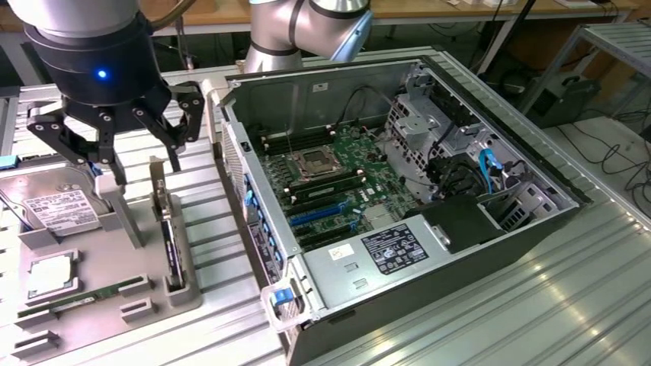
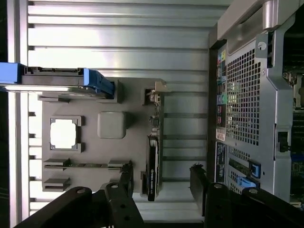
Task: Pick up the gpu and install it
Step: 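Pick up the gpu and move the gpu toward the slot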
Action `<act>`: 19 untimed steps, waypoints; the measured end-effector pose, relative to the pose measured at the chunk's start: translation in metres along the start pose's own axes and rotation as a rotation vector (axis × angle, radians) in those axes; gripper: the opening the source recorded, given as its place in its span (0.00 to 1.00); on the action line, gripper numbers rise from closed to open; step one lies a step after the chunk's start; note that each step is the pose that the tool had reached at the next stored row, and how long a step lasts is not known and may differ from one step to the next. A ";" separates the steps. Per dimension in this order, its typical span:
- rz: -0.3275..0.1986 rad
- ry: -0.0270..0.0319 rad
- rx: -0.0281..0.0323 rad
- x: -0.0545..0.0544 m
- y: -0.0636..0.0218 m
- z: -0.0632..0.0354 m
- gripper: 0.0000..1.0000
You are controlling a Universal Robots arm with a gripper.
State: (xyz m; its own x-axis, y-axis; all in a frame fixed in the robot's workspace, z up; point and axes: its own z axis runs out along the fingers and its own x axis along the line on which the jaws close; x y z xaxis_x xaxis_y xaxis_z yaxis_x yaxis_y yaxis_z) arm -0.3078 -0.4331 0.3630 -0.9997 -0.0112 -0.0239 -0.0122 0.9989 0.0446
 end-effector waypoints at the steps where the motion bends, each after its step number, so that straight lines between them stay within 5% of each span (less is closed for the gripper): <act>1: 0.000 -0.0002 -0.0002 0.000 0.0004 0.0020 0.60; 19: 0.002 -0.0001 0.0000 0.003 -0.0077 0.0369 0.60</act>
State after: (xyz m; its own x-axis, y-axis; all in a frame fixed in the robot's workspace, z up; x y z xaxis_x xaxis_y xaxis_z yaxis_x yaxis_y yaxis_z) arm -0.3100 -0.4392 0.3257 -0.9997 -0.0090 -0.0239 -0.0101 0.9990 0.0446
